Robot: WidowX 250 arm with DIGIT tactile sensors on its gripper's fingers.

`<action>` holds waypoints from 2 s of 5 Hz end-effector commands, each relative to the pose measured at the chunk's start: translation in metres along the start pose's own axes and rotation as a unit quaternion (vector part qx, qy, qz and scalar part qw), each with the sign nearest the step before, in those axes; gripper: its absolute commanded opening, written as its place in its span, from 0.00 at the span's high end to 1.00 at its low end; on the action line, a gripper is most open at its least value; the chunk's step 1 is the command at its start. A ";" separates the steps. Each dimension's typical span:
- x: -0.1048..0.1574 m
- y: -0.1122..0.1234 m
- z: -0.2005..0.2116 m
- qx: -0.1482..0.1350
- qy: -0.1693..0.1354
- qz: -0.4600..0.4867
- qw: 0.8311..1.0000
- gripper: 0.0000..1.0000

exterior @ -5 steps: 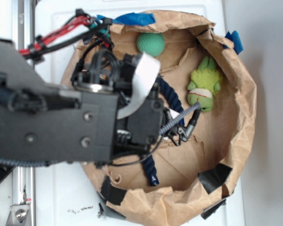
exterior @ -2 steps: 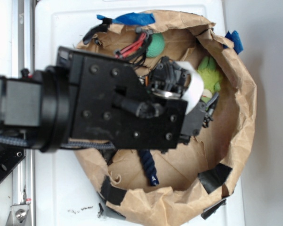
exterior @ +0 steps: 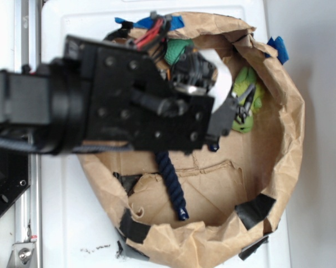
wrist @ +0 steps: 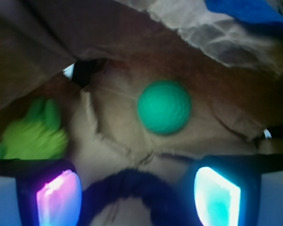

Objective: Grab the green ball.

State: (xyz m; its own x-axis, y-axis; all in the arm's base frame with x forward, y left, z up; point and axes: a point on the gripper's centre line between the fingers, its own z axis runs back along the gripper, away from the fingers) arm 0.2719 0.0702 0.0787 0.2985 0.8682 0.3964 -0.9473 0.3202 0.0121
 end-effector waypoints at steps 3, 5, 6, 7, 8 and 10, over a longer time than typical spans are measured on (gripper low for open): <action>0.024 0.010 -0.033 -0.041 -0.058 0.032 0.997 0.00; 0.022 0.016 -0.038 -0.039 -0.061 0.020 0.997 0.00; 0.024 0.018 -0.037 -0.037 -0.062 0.021 0.997 0.00; 0.026 0.018 -0.037 -0.038 -0.061 0.025 0.997 0.00; 0.026 0.015 -0.038 -0.035 -0.061 0.025 0.997 0.00; 0.028 0.016 -0.038 -0.027 -0.060 0.029 0.997 0.00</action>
State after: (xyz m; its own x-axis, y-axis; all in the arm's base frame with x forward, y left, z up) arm 0.2679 0.1001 0.0382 0.2665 0.8344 0.4824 -0.9501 0.3117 -0.0143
